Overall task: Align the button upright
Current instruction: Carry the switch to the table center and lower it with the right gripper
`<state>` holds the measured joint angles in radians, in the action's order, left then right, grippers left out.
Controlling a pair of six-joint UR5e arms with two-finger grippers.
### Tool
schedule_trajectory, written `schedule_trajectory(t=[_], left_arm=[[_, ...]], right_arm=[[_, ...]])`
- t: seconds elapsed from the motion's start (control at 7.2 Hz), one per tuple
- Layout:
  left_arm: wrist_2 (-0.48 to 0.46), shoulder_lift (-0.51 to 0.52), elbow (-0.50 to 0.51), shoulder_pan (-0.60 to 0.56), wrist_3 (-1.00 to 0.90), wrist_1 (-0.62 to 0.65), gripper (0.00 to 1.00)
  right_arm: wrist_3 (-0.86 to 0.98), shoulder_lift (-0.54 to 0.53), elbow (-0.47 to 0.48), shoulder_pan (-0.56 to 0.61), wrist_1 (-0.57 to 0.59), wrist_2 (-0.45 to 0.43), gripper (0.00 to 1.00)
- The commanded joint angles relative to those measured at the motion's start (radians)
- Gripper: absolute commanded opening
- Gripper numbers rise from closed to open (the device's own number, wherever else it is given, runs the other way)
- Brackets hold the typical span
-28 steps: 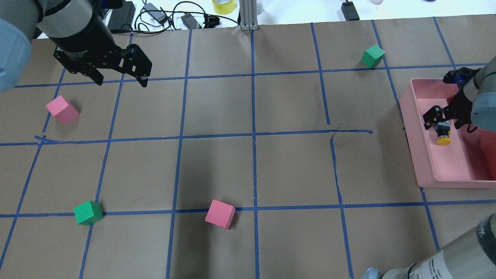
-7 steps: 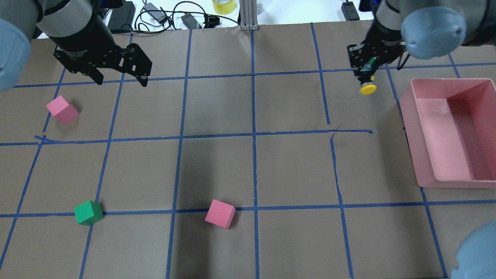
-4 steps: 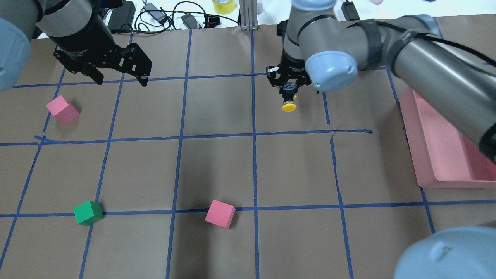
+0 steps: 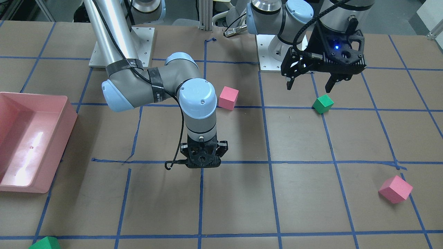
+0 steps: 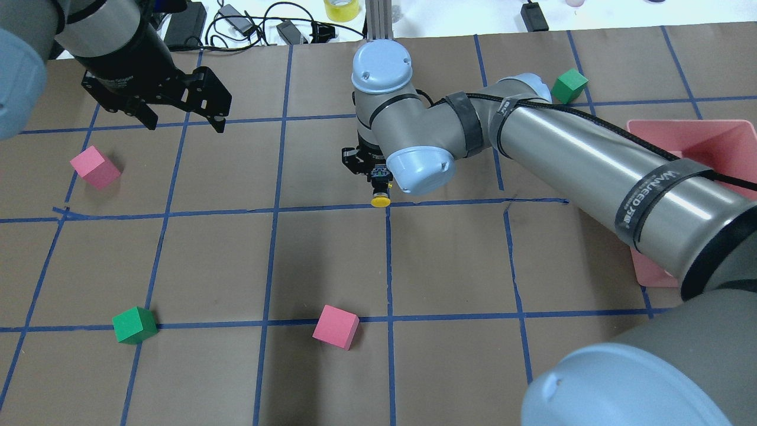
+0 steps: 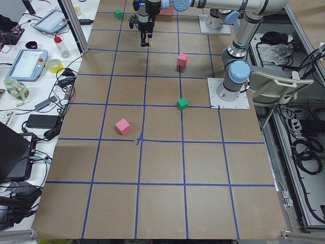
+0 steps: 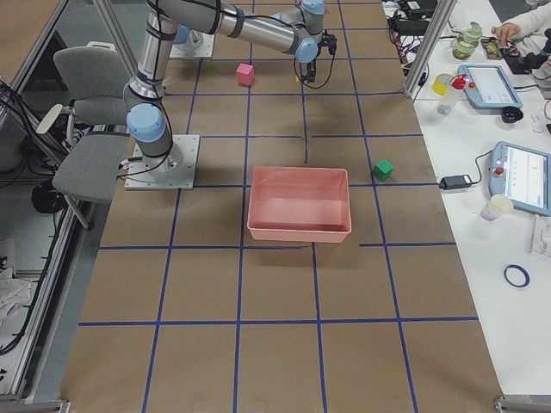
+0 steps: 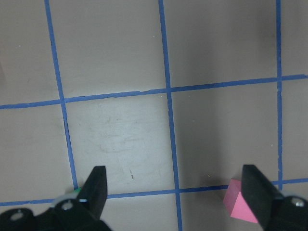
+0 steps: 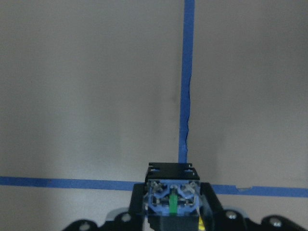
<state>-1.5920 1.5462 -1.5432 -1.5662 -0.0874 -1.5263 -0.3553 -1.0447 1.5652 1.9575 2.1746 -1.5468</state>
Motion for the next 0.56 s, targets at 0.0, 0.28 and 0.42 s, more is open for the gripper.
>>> schedule_trajectory(t=[0.0,0.28,0.42], left_arm=[[0.000,0.000,0.000,0.000,0.000,0.000,1.00],[0.001,0.000,0.000,0.002,0.000,0.000,1.00],[0.000,0.000,0.000,0.002,0.000,0.001,1.00]], right_arm=[[-0.010,0.005,0.053,0.006,0.040,0.001,0.00],[-0.033,0.005,0.079,0.008,0.070,0.005,0.00],[-0.033,0.008,0.081,0.008,0.073,0.013,0.00]])
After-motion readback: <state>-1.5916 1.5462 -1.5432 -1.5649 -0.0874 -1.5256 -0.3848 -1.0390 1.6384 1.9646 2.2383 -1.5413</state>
